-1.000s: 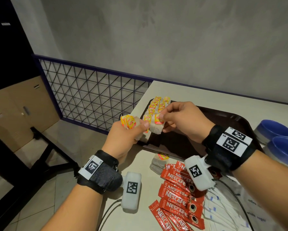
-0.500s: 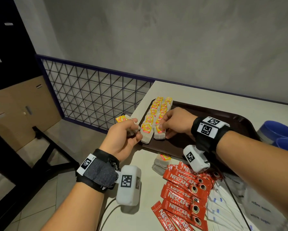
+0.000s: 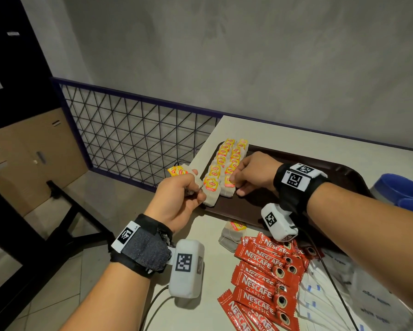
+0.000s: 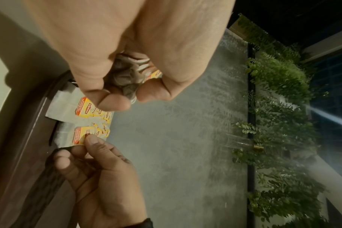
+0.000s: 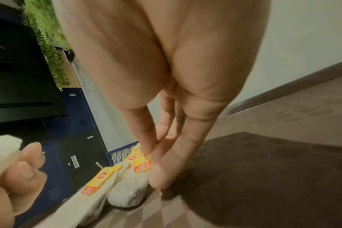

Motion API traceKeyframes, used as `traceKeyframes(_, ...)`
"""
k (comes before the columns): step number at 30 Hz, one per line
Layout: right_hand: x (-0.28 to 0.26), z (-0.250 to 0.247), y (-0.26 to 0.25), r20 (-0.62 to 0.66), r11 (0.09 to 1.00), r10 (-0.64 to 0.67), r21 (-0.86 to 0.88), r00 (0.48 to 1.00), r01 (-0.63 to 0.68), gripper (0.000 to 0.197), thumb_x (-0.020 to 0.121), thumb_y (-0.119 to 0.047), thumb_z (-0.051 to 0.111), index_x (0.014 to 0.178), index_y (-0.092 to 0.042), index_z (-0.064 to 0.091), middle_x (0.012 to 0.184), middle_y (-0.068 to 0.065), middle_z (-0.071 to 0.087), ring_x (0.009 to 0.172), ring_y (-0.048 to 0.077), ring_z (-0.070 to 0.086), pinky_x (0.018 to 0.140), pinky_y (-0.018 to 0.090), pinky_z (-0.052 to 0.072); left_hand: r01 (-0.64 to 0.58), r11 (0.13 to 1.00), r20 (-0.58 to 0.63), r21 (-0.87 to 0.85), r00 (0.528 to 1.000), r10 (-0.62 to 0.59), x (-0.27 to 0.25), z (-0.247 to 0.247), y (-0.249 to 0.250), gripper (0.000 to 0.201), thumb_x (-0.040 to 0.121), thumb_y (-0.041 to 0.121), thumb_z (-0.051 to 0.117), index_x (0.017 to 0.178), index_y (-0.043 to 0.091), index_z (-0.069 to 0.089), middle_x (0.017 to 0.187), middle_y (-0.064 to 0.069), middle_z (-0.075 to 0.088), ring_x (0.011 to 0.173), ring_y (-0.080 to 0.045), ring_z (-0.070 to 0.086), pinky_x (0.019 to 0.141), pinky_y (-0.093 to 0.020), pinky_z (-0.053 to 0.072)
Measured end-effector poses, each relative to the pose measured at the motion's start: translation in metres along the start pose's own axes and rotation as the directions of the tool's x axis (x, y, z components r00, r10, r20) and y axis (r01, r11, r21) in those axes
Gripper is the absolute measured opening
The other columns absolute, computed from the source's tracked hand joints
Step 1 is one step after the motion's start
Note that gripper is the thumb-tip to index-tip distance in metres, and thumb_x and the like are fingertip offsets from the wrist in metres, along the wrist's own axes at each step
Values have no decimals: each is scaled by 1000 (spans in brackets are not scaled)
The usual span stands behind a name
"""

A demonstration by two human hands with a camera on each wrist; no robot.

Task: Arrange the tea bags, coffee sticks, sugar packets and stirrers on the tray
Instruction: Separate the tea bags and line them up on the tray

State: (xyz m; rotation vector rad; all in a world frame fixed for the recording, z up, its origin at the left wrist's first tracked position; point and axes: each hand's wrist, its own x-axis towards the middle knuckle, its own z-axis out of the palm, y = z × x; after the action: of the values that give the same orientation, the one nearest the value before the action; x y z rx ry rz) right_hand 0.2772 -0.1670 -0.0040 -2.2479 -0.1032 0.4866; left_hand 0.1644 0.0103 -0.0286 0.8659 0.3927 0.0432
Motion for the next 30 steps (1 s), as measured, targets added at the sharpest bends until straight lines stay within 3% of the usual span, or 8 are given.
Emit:
traceKeyframes(3, 0, -1, -2, -9, 1000, -5, 10, 1000, 5, 12, 88, 1, 77, 98, 5, 72, 68, 2, 76, 64, 17, 75, 84, 42, 65, -1, 1000, -2, 8, 1000, 1, 0, 0, 0, 33, 86, -15, 38, 107, -2, 60, 94, -13, 41, 72, -23, 39, 60, -29, 39)
traceKeyframes(7, 4, -3, 0, -117, 998, -56, -29, 992, 53, 14, 89, -3, 71, 101, 5, 71, 95, 22, 77, 77, 28, 76, 77, 45, 66, -4, 1000, -3, 8, 1000, 4, 1, 0, -1, 34, 85, -15, 38, 108, -2, 60, 95, -13, 41, 73, -23, 39, 60, -30, 39)
traceKeyframes(9, 5, -4, 0, -173, 998, -66, -31, 983, 61, 15, 89, -2, 69, 102, 5, 71, 100, 25, 75, 79, 30, 75, 76, 45, 66, -5, 1000, 0, 7, 1000, 5, 2, -1, -1, 34, 85, -15, 39, 108, -1, 60, 97, -14, 41, 73, -24, 39, 60, -30, 39)
traceKeyframes(16, 6, -5, 1, -131, 998, -70, -16, 989, 69, 16, 82, 9, 76, 93, -2, 72, 94, 13, 76, 82, 28, 78, 83, 46, 65, -10, 1000, 4, 6, 1000, 10, 4, -2, -2, 35, 85, -13, 39, 112, -2, 59, 103, -15, 39, 76, -24, 40, 58, -28, 42)
traceKeyframes(22, 7, -18, 1, -223, 997, -55, -59, 973, 43, 12, 86, 0, 73, 98, -3, 74, 97, 11, 77, 87, 27, 78, 89, 50, 62, -24, 1000, -11, 13, 1000, 24, 5, -2, -3, 39, 85, -13, 39, 118, -2, 58, 95, -13, 38, 72, -22, 38, 57, -28, 42)
traceKeyframes(24, 6, -21, 1, -187, 998, -42, -56, 981, 32, 12, 88, 0, 70, 99, -6, 73, 101, 10, 75, 90, 27, 76, 92, 49, 61, -22, 1000, -15, 6, 1000, 22, 5, -2, -3, 41, 85, -13, 39, 120, -1, 56, 91, -12, 39, 71, -21, 38, 57, -29, 41)
traceKeyframes(28, 0, -18, 1, -77, 1000, -12, 26, 997, 14, 22, 96, 6, 56, 102, -12, 69, 110, 13, 70, 78, 21, 65, 93, 42, 59, -16, 1000, 10, -8, 1000, 16, 5, -2, -3, 39, 87, -14, 37, 118, -2, 57, 91, -12, 39, 73, -23, 37, 61, -30, 40)
traceKeyframes(30, -4, -16, 1, -55, 999, -28, 19, 998, 30, 28, 96, 8, 53, 104, -14, 69, 118, 13, 69, 83, 22, 63, 93, 42, 59, -17, 1000, 24, -13, 1000, 17, 5, -2, -3, 36, 88, -15, 38, 115, -2, 57, 91, -12, 39, 74, -24, 36, 62, -31, 40)
